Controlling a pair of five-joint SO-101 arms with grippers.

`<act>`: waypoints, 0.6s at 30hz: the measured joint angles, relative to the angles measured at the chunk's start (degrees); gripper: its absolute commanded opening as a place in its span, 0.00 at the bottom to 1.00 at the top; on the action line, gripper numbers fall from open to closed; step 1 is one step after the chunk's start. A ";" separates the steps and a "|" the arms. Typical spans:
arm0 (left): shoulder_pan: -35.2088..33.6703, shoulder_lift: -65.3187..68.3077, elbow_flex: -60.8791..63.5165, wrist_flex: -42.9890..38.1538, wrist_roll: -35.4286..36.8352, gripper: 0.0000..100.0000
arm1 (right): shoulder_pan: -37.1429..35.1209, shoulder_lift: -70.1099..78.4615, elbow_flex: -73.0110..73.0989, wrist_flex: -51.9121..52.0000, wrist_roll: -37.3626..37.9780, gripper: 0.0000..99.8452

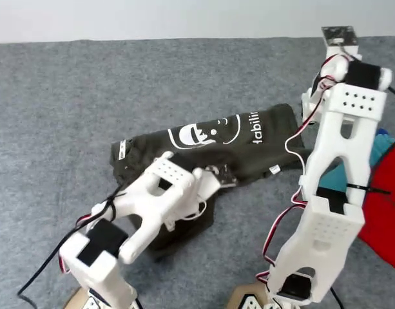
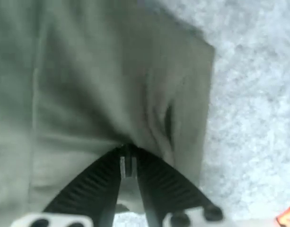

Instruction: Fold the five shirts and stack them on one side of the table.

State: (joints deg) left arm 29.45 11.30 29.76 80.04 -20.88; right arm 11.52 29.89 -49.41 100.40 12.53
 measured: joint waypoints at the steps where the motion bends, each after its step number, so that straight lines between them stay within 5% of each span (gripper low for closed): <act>1: 0.35 -1.05 1.76 0.00 -0.62 0.00 | 0.44 0.00 0.00 0.00 0.00 0.12; 10: -1.49 -11.60 13.36 0.09 -3.69 0.00 | 1.93 0.00 0.00 0.00 0.00 0.12; 18: -10.46 -11.69 13.54 2.29 -10.81 0.00 | 1.93 0.00 0.00 0.00 0.00 0.12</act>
State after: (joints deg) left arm 18.99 -0.40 43.30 82.33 -31.69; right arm 13.45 29.89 -49.41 100.40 12.53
